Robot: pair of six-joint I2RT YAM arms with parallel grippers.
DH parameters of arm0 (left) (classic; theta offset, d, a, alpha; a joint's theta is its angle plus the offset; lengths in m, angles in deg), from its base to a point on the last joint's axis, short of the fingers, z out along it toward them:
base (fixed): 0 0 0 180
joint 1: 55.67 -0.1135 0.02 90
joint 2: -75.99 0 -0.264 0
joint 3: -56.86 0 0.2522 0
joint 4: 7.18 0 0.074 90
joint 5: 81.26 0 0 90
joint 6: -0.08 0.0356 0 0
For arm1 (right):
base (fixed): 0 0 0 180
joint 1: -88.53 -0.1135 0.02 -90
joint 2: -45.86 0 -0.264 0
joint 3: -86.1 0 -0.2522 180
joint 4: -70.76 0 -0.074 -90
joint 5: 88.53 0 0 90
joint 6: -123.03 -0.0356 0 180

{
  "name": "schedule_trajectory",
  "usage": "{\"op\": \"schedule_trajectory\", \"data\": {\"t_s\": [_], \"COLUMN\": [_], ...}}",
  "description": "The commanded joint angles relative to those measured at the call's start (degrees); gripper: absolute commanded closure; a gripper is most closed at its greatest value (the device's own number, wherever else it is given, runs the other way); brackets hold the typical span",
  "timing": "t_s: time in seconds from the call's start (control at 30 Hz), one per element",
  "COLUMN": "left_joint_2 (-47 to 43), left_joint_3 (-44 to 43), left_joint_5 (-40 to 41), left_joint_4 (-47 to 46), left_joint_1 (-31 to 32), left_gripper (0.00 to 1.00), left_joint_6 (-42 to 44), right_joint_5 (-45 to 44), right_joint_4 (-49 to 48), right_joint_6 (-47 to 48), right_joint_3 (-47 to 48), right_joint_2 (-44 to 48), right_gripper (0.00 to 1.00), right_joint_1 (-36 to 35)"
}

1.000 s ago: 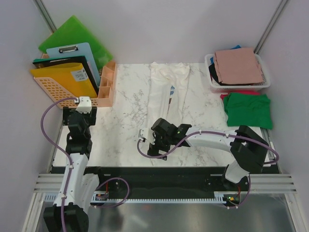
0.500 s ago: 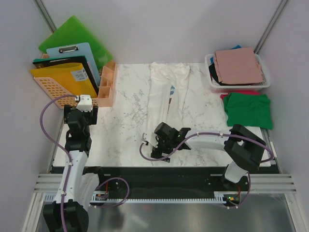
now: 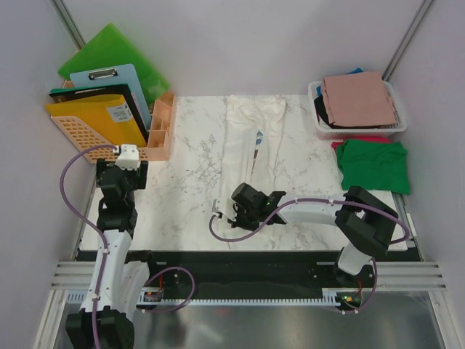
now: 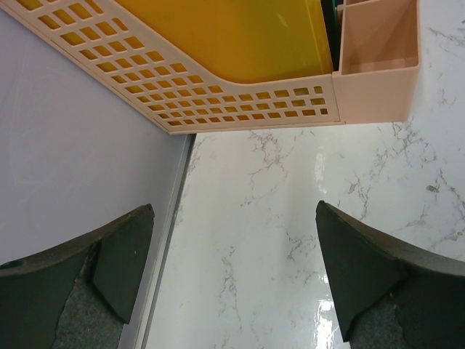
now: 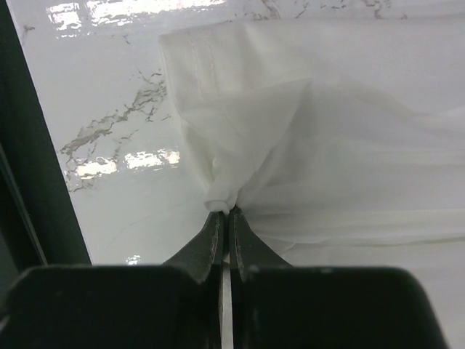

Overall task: Fold and stack the t-shirts
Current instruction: Fold the tshirt

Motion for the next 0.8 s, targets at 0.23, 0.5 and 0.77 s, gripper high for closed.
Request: {"op": "schedule_trajectory", "data": {"t_s": [0.23, 0.5, 0.77], "left_joint_2": [2.6, 4.0, 4.2], "left_joint_3": [-0.5, 0.4, 1.2], "left_joint_5": [-1.3, -0.9, -1.1], "left_joint_4": [-2.9, -3.9, -4.0], "left_joint_1": [-0.3, -0.3, -0.2], "left_gripper": [0.0, 0.0, 0.0], "left_joint_6": [-0.6, -0.9, 0.2], "right_joint_5": [19.3, 16.2, 11.1], "right_joint_4": [30.2, 26.6, 28.7], "right_joint_6": [7.8, 8.4, 11.5], "right_joint_3": [13.5, 9.9, 14.4], "right_joint_2": [-0.6, 4.0, 7.4], "right_gripper": [1.0, 1.0, 1.0], "right_joint_1": [-2.4, -8.6, -8.1]}}
